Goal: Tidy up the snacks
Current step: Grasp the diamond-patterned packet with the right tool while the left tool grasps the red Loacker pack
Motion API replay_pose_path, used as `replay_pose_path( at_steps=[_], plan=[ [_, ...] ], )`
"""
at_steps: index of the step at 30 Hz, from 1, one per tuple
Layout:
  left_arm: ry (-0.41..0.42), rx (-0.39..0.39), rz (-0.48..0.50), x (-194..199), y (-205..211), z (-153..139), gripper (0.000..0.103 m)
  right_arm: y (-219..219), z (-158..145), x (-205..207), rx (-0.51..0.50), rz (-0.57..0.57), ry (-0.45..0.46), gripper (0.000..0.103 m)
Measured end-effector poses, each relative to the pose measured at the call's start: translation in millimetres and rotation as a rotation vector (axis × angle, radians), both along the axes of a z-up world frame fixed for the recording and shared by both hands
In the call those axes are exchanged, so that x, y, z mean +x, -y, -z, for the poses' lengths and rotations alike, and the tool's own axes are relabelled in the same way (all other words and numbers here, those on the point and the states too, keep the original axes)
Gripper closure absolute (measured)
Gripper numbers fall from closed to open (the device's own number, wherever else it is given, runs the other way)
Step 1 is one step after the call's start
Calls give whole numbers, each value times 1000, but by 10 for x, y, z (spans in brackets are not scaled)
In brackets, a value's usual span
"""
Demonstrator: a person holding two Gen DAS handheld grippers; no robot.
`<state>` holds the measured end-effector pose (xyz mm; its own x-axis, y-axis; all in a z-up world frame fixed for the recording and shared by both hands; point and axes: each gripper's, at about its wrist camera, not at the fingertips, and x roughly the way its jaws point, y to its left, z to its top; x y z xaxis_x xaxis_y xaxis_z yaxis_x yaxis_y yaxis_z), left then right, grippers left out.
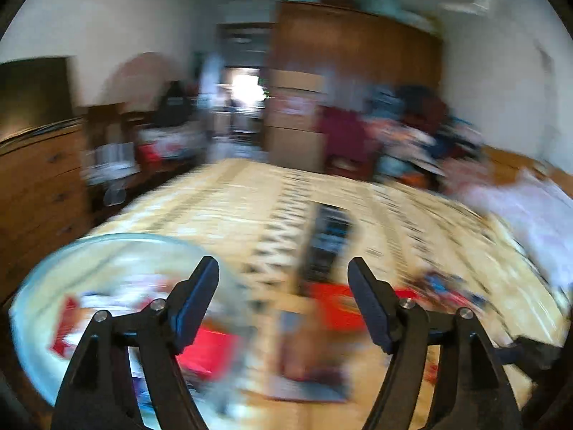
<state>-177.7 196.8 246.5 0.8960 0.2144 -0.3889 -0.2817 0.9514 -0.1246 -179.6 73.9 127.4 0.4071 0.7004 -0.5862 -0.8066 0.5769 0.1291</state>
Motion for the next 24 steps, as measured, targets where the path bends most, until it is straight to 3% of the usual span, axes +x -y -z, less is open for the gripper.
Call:
replay_pose_path(
  at_steps=[3,5,8,15,19,20,21,24],
  plan=[
    [-57,-26,186,185,548,154,27,703,530,200,-130,176,-147,21],
    [-118,-48,282,321,869,336,27,1177,798,362,-155,289,-248,29],
    [-235,-77,357,512,1239,687,27,1661,1039,670,-183,413,-299,32],
    [-497,-189,455,856,1731,1518,27,1661,1410,1441,-251,420,-279,32],
    [-504,-175,489,959,1974,1791,27,1743,1630,1610,-271,397,-295,33],
    [-494,-171,515,1011,2036,1828,27,1752,1628,1621,-268,398,-292,44],
    [-488,-170,532,1045,2063,1830,27,1791,1608,1625,-257,413,-290,62],
    [-483,-156,566,1275,2185,1937,24,1991,1557,1604,-160,431,-324,62]
  ],
)
